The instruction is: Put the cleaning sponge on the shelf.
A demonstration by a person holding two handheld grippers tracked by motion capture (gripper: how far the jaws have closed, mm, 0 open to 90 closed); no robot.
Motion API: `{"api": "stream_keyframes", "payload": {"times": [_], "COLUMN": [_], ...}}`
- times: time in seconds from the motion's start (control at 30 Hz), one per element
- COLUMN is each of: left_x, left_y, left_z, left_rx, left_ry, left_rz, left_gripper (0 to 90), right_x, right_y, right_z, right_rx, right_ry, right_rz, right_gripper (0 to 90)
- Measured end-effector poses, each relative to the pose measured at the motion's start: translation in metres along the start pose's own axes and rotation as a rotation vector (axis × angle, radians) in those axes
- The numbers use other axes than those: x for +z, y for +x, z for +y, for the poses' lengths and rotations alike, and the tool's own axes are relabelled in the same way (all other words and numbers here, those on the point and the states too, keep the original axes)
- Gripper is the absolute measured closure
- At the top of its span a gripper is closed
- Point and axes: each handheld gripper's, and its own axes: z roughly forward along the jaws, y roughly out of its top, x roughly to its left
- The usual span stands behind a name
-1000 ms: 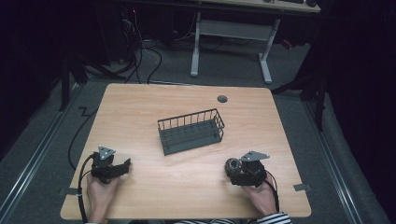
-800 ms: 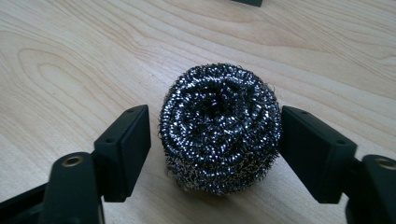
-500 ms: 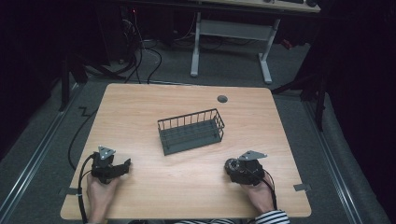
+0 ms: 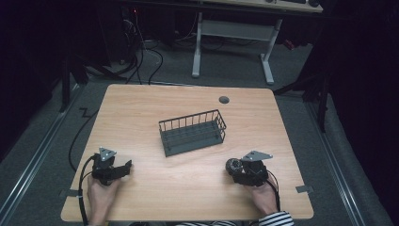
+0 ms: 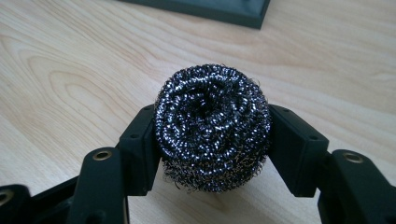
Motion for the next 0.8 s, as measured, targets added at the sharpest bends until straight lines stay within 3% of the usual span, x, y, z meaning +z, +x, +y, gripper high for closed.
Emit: {"api": "stream_keyframes", "payload": {"times": [0.2,0.53,0.8], "left_x": [0.000,0.000,0.000], "left_y": [0.000,0.000,0.000], "left_z": [0.000,0.000,0.000], "left_rx": [0.000,0.002,0.008], "left_ry": [0.000,0.000,0.002], "left_rz": [0.000,-0.002,-0.006], "left_gripper": [21.2,21.2,21.2], "right_x": [-0.011,-0.018,-0.025], "right_y": [0.000,-0.002,-0.007], "right_z": [0.014,0.039,0.069], "right_rx": [-0.009,-0.023,-0.029], "right_ry": [-0.032,-0.042,-0.073], "right_rz": [0.028,0.087,0.134], "right_gripper": [40.7,41.4,41.7]}}
